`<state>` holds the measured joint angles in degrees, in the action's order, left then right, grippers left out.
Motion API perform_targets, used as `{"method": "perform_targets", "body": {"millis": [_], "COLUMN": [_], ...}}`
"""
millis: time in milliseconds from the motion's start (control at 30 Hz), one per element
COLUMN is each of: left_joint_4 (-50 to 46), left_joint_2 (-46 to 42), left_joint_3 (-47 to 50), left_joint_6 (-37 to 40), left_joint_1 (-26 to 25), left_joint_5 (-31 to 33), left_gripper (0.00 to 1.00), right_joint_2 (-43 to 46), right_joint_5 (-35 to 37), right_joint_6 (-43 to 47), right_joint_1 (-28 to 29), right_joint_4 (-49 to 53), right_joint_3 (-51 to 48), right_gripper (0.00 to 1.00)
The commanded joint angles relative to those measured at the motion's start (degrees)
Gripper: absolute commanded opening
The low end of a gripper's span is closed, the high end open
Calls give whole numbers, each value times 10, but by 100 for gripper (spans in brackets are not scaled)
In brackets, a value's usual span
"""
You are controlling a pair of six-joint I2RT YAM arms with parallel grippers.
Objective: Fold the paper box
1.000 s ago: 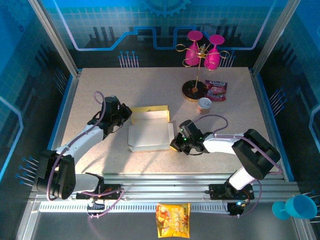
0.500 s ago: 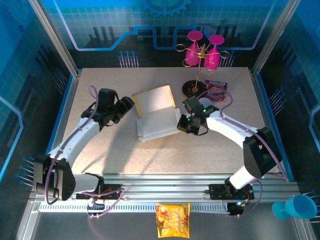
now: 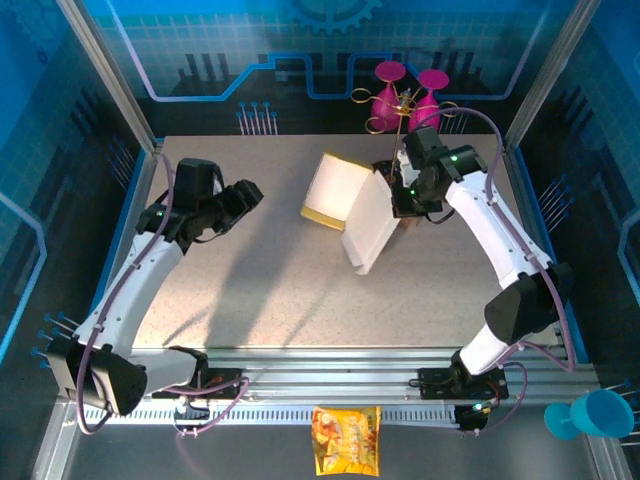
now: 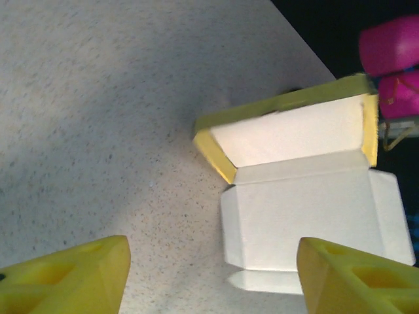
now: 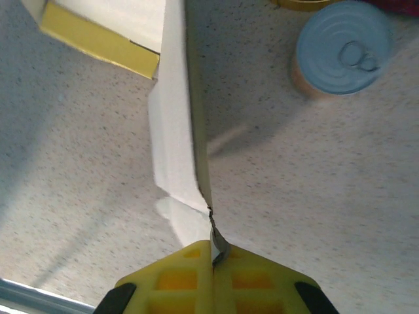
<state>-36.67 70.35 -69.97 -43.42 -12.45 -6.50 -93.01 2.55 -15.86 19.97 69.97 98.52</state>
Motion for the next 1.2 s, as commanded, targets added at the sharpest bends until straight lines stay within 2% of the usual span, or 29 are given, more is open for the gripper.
{"method": "perform_targets", "body": {"millis": [0, 100, 167, 200, 267, 333, 433, 533, 700, 800, 900, 1000, 1100, 1167], "left_joint_4": [13, -12, -28, -25, -24, -48, -48, -27, -23, 19, 20, 24, 47, 60], "left_joint_2": [12, 34, 52, 57, 70, 82, 97, 130, 172, 182, 191, 192, 192, 200], "left_joint_3": [-31, -73, -110, -125, -157, -198, -216, -233, -250, -228, -226, -211, -183, -174], "left_joint_6": [80, 6, -80, -152, -265, -365, -480, -549, -624, -672, -684, -691, -704, -709], "left_joint_1": [-35, -37, -37, -45, -78, -121, -178, -212, -254, -256, -257, -257, -254, -249], "left_joint_5": [-19, -11, -22, -19, -3, 41, 86, 85, 102, 112, 116, 128, 142, 139], "left_gripper": [66, 66, 65, 64, 63, 63, 62, 63, 63, 63, 62, 56, 45, 42], "right_joint_2": [13, 36, 48, 50, 50, 49, 44, 43, 40, 32, 30, 33, 39, 44], "right_joint_5": [62, 122, 166, 186, 216, 242, 268, 289, 325, 333, 335, 333, 334, 335], "right_joint_6": [76, 96, 102, 103, 104, 113, 131, 148, 161, 160, 158, 165, 182, 195], "right_joint_1": [19, 49, 74, 85, 103, 121, 145, 165, 202, 216, 223, 231, 242, 248], "right_joint_4": [55, 22, -8, -22, -44, -72, -104, -138, -175, -177, -181, -191, -208, -220], "right_joint_3": [23, 25, 27, 29, 33, 33, 28, 14, 7, 9, 6, 1, -10, -19], "right_gripper": [0, 0, 0, 0, 0, 0, 0, 0, 0, 0, 0, 0, 0, 0]}}
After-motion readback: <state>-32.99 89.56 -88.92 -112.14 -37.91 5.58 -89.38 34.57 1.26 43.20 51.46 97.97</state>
